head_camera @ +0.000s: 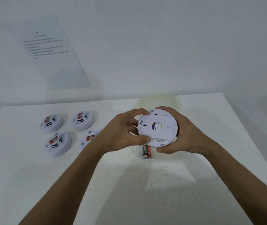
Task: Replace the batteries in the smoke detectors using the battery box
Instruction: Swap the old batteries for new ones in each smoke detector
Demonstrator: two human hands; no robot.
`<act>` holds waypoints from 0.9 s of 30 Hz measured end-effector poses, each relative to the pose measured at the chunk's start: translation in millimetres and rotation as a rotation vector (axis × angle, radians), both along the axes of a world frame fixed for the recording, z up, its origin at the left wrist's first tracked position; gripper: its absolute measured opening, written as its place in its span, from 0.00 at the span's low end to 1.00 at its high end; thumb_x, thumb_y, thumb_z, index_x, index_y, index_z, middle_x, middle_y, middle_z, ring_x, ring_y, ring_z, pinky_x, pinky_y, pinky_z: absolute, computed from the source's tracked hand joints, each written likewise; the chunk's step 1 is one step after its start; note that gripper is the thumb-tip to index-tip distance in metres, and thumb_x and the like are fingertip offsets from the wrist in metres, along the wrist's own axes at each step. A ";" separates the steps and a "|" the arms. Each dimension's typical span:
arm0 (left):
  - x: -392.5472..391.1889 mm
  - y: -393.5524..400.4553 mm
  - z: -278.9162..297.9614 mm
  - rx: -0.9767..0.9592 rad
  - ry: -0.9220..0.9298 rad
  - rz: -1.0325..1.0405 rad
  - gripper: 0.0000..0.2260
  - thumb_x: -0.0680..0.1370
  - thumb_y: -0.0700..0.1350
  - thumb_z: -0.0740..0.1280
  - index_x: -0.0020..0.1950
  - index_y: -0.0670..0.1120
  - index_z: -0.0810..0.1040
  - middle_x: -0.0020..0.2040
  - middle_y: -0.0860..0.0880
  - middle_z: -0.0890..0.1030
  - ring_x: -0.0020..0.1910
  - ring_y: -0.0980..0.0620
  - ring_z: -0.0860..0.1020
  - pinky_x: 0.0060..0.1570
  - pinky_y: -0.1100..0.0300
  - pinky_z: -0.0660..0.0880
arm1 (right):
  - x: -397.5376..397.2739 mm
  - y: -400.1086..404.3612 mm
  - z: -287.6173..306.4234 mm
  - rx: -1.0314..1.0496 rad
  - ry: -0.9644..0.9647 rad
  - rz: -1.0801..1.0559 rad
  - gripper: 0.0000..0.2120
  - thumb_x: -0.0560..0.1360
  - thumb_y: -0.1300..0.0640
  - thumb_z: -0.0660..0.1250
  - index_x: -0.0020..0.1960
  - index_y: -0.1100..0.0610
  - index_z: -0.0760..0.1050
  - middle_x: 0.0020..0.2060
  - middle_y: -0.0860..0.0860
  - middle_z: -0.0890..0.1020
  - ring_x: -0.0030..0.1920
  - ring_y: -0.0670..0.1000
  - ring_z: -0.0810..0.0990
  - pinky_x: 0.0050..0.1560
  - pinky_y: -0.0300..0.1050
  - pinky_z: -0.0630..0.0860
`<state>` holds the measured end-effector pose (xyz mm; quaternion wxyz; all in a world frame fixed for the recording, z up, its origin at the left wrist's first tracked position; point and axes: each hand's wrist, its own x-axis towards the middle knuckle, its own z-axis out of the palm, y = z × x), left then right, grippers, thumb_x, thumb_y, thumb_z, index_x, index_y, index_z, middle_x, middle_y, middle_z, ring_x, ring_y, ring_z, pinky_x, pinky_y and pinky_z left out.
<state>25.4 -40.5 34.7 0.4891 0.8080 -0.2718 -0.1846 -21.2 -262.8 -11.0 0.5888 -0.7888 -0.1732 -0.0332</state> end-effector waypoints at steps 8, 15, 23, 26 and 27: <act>-1.3 -3.0 -5.5 0.105 -0.133 0.074 0.27 0.65 0.44 0.80 0.59 0.56 0.74 0.59 0.56 0.77 0.35 0.53 0.84 0.37 0.57 0.81 | 4.8 10.4 -13.5 -0.042 -0.029 -0.044 0.44 0.57 0.61 0.84 0.70 0.54 0.69 0.63 0.47 0.77 0.64 0.50 0.77 0.59 0.40 0.76; -6.6 -2.0 -10.7 0.078 -0.215 0.108 0.25 0.63 0.45 0.82 0.55 0.48 0.76 0.57 0.55 0.76 0.37 0.51 0.83 0.33 0.60 0.79 | 11.8 10.6 -21.4 -0.099 0.000 -0.045 0.47 0.53 0.55 0.85 0.69 0.54 0.69 0.61 0.45 0.77 0.62 0.49 0.78 0.58 0.42 0.78; 2.6 7.7 -6.8 0.140 -0.165 0.019 0.31 0.64 0.49 0.81 0.66 0.50 0.76 0.63 0.58 0.74 0.46 0.52 0.83 0.39 0.63 0.80 | 14.3 7.1 -21.5 -0.052 0.052 0.042 0.53 0.54 0.61 0.84 0.73 0.53 0.64 0.67 0.46 0.76 0.65 0.43 0.75 0.63 0.35 0.74; 3.7 7.3 -1.5 0.197 -0.215 0.010 0.31 0.63 0.49 0.81 0.65 0.51 0.77 0.64 0.58 0.73 0.45 0.53 0.83 0.43 0.62 0.81 | 12.1 5.9 -22.2 -0.069 0.026 0.029 0.50 0.55 0.61 0.85 0.72 0.57 0.67 0.65 0.47 0.77 0.65 0.47 0.77 0.64 0.40 0.75; 4.0 6.5 -1.5 0.218 -0.249 0.006 0.30 0.63 0.50 0.81 0.64 0.51 0.78 0.64 0.58 0.72 0.46 0.54 0.82 0.44 0.64 0.81 | 11.2 5.9 -22.6 -0.073 0.014 0.024 0.48 0.55 0.61 0.85 0.72 0.58 0.68 0.65 0.48 0.77 0.65 0.48 0.77 0.64 0.41 0.75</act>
